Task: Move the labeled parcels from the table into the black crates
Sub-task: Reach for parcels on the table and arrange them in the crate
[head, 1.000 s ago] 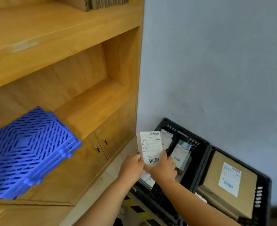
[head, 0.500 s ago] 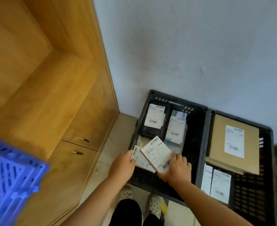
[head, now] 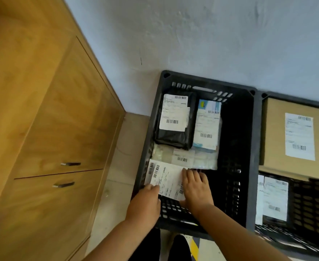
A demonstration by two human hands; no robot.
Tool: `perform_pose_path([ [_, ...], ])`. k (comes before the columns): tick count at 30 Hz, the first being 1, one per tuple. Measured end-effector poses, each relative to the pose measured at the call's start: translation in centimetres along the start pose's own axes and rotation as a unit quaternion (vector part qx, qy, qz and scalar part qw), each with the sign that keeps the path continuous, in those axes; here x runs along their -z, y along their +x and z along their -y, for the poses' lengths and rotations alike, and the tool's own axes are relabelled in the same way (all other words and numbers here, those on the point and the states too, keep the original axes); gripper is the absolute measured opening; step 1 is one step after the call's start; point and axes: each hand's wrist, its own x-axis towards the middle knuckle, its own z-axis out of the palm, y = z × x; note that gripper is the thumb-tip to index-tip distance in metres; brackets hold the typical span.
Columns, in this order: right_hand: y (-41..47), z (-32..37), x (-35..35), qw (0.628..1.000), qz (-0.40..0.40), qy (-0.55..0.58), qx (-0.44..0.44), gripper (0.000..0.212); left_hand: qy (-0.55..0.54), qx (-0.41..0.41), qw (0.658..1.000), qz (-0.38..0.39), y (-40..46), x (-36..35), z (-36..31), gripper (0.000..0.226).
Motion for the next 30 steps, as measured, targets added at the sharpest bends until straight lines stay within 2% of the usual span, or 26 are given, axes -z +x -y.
perform_pose_path([
  [6, 2.3, 0.4, -1.8, 0.999, -0.043, -0.002, 0.017, 0.103, 0.025, 0.006, 0.999, 0.024, 2.3, -1.8, -0.2, 0.053],
  [11, 3.0, 0.7, -2.7, 0.999, -0.044, 0.011, 0.020, 0.105, 0.070, 0.024, 0.996, 0.053, 4.0, -2.8, -0.2, 0.063],
  [19, 4.1, 0.5, -2.9, 0.999, -0.039, 0.017, 0.032, 0.110, 0.123, 0.038, 0.988, 0.085, 5.8, -3.5, 0.3, 0.066],
  [26, 3.3, -0.7, -3.8, 0.999, -0.043, 0.012, 0.027, 0.115, 0.200, 0.053, 0.969, 0.137, 6.2, -3.3, 0.0, 0.086],
  [30, 2.8, -1.7, -5.3, 0.996, -0.072, 0.042, 0.019, 0.113, 0.217, 0.061, 0.961, 0.157, 6.7, -3.0, -0.4, 0.083],
])
